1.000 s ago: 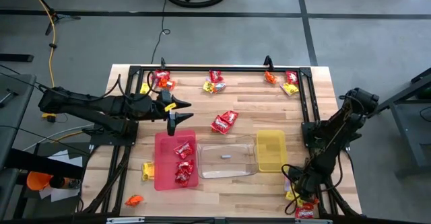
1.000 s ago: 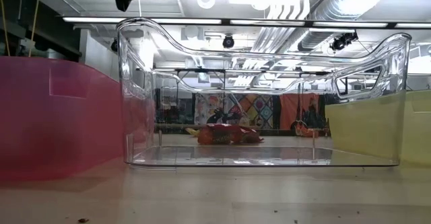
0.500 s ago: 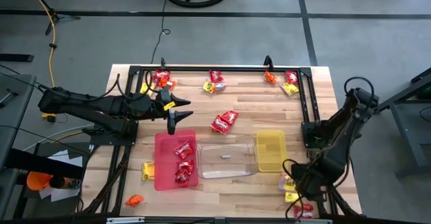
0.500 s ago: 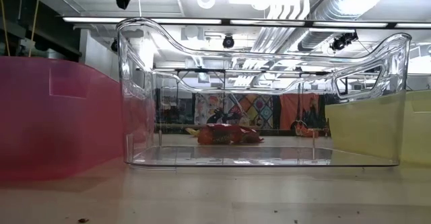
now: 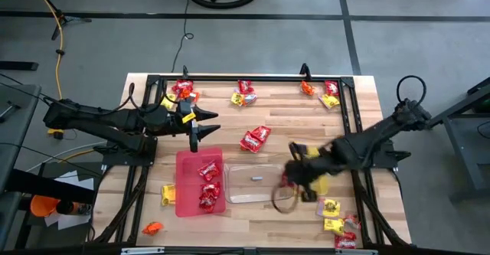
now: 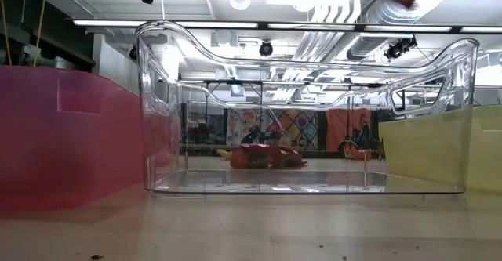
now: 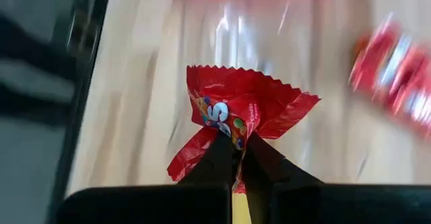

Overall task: Sort candy
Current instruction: Put the red candy into the red bin

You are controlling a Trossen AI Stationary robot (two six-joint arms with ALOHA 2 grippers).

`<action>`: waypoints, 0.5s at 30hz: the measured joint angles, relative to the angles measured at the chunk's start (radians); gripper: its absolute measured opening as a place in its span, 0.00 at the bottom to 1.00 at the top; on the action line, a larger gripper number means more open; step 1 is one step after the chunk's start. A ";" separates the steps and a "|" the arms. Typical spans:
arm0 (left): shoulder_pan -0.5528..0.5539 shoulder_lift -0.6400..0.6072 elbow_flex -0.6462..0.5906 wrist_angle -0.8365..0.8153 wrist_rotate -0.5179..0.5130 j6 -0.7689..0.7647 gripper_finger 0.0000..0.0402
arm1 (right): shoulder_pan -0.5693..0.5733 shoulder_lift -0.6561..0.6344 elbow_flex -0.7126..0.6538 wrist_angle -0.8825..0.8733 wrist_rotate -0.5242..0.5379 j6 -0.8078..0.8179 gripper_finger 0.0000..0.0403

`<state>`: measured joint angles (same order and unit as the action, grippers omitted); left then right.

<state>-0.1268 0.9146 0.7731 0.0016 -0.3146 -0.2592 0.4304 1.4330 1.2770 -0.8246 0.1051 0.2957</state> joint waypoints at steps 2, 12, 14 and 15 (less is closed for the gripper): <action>-0.001 0.000 0.000 -0.003 0.024 -0.001 0.49 | -0.065 0.000 -0.031 0.125 -0.002 -0.080 0.00; 0.000 -0.007 0.001 0.000 -0.030 -0.027 0.49 | -0.240 0.099 -0.082 0.635 -0.123 -0.318 0.00; 0.000 -0.007 0.001 0.005 -0.065 -0.027 0.49 | -0.244 0.148 -0.082 0.761 -0.151 -0.319 0.00; 0.000 -0.007 0.001 0.003 -0.080 -0.027 0.49 | -0.244 0.175 -0.082 0.835 -0.168 -0.317 0.00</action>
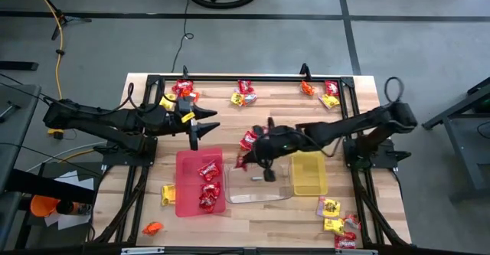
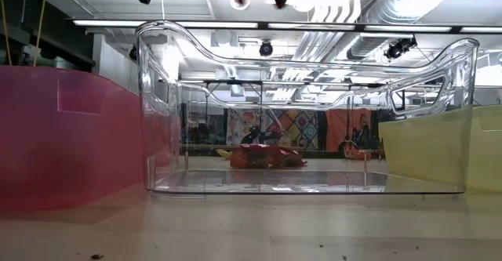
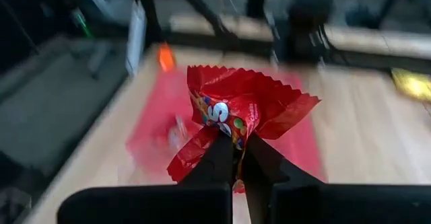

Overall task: Sort candy
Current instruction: Put the red candy into the red bin

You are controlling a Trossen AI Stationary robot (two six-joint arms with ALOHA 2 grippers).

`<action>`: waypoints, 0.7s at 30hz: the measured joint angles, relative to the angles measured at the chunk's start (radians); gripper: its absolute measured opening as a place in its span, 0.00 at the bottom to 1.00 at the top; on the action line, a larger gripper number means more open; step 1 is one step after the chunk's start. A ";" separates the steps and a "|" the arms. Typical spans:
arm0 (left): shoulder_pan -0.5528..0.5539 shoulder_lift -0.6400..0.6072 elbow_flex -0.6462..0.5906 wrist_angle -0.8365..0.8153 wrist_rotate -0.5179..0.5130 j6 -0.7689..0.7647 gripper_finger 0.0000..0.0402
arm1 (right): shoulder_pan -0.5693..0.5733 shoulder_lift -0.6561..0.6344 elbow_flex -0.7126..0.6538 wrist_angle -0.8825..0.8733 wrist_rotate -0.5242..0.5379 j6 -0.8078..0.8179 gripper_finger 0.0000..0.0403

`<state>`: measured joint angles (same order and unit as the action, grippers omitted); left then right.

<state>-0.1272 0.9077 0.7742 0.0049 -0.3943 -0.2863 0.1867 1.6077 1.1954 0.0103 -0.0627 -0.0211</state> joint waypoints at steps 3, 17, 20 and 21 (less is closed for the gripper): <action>0.000 0.000 0.000 0.001 -0.033 0.000 0.49 | 0.003 0.095 0.017 0.203 -0.042 0.031 0.00; 0.001 0.001 0.000 -0.001 -0.038 0.001 0.49 | 0.006 0.510 0.438 0.180 -0.046 0.206 0.03; 0.001 -0.007 0.000 -0.014 -0.027 0.005 0.49 | 0.006 0.539 0.504 0.112 -0.043 0.216 0.07; 0.001 -0.015 0.000 -0.017 -0.021 0.016 0.49 | 0.006 0.542 0.522 0.084 -0.036 0.236 0.10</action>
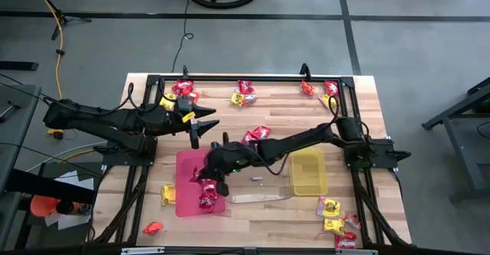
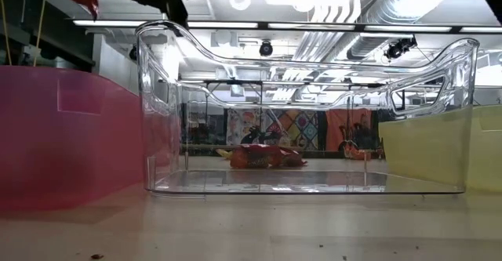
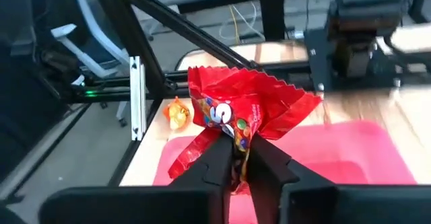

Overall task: Sort candy
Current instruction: Put the red candy into the red bin

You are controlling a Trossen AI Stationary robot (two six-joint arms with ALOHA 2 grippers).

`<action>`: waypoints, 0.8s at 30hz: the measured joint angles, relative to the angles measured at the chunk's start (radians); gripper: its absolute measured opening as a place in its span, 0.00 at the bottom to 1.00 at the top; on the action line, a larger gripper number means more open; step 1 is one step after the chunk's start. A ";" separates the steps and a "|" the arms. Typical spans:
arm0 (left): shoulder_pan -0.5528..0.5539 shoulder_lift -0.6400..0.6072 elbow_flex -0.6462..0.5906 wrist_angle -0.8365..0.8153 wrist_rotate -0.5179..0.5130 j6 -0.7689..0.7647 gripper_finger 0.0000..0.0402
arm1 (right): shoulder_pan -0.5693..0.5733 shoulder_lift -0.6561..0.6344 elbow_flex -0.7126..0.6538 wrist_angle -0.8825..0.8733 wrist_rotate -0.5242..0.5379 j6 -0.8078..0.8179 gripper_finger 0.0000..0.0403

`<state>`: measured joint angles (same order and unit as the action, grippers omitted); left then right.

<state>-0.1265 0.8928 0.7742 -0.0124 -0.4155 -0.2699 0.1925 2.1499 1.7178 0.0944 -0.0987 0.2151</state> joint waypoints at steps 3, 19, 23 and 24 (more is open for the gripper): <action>0.000 -0.043 0.000 -0.031 0.008 0.047 0.49 | -0.003 0.005 0.044 -0.082 0.012 0.047 0.19; 0.000 -0.240 0.000 -0.104 -0.094 0.063 0.49 | -0.053 0.004 0.368 -0.836 0.051 -0.271 0.64; 0.000 -0.234 0.000 -0.122 -0.096 0.055 0.49 | -0.103 -0.003 0.408 -1.131 0.040 -0.331 0.64; 0.000 -0.230 0.000 -0.130 -0.096 0.041 0.49 | -0.118 -0.009 0.402 -1.193 0.028 -0.344 0.64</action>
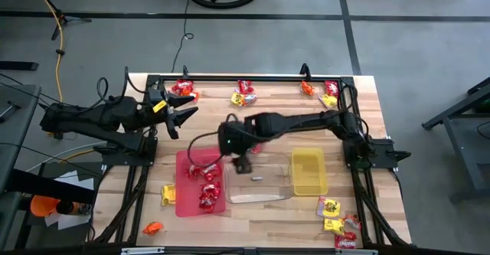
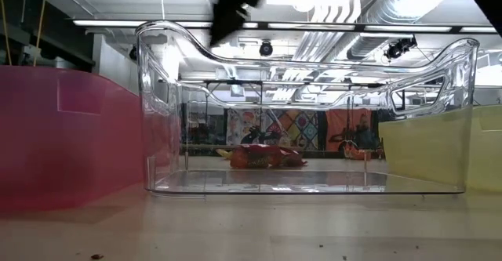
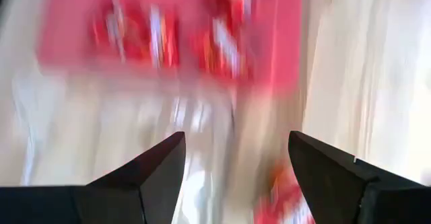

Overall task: Sort candy
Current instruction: Put the red candy into the red bin

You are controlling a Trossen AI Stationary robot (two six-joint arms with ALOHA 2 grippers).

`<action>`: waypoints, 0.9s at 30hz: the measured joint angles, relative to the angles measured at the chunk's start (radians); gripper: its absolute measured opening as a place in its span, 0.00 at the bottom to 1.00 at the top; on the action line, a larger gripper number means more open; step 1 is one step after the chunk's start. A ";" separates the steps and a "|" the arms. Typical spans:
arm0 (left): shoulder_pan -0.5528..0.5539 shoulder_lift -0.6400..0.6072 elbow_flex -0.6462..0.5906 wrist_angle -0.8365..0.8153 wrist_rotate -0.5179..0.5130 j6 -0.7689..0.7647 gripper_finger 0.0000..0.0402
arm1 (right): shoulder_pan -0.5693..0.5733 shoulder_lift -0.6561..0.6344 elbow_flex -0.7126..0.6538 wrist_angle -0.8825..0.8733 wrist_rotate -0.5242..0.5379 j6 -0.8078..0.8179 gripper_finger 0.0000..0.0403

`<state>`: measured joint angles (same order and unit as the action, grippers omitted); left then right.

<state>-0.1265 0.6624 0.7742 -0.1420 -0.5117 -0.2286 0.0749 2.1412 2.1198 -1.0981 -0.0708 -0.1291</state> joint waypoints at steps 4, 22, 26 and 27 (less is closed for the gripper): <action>0.000 0.014 0.000 -0.030 0.000 -0.053 0.49 | -0.054 -0.076 -0.124 -0.079 -0.057 -0.011 0.64; 0.000 0.054 0.000 -0.075 -0.033 -0.049 0.49 | -0.147 -0.758 -1.163 0.630 0.055 0.842 0.64; 0.000 0.085 0.000 -0.075 -0.032 -0.049 0.49 | -0.198 -0.752 -1.181 0.705 0.059 1.007 0.64; 0.000 0.094 0.000 -0.072 -0.032 -0.050 0.49 | -0.212 -0.743 -1.176 0.719 0.059 1.024 0.64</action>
<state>-0.1265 0.7567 0.7746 -0.2143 -0.5441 -0.2789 -0.1369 1.3977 0.9437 -0.3795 -0.0119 0.8947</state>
